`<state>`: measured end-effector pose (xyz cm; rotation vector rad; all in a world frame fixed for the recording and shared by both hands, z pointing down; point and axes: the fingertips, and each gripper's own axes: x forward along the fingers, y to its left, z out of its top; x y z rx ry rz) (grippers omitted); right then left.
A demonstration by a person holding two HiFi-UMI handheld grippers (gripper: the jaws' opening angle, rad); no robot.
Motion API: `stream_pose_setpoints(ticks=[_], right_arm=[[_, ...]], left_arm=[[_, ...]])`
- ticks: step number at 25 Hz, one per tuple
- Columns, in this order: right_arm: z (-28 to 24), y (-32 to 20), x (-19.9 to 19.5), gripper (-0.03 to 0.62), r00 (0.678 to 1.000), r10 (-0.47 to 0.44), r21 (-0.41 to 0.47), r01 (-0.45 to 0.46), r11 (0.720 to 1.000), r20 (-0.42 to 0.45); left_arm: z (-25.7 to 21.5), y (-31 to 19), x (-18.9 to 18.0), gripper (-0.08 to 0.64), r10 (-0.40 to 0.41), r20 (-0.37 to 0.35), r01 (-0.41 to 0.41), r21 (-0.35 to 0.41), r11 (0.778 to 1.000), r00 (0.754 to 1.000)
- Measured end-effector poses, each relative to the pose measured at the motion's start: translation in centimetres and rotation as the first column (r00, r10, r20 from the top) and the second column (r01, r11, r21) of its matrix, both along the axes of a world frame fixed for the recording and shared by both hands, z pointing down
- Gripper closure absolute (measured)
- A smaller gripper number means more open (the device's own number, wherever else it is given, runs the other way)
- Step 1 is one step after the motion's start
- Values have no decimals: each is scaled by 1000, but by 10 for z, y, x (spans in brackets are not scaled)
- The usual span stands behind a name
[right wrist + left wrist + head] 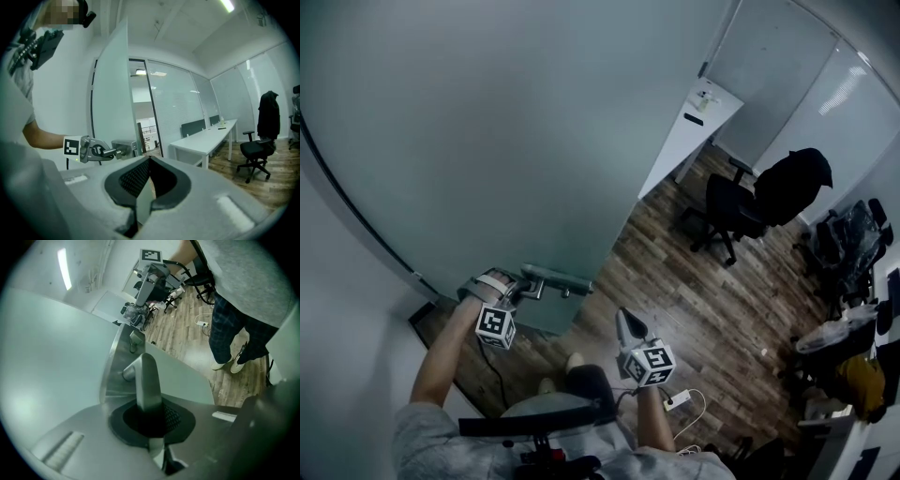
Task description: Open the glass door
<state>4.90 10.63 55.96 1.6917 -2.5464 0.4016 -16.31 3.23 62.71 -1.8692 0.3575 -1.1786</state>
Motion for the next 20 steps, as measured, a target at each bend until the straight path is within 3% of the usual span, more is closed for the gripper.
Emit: stream_pose_setpoints(ticks=[20], right_arm=[[10, 28, 0, 591, 1000, 23, -16, -22, 1000, 1]], left_arm=[[3, 45, -13, 557, 30, 25, -30, -2, 1000, 999]])
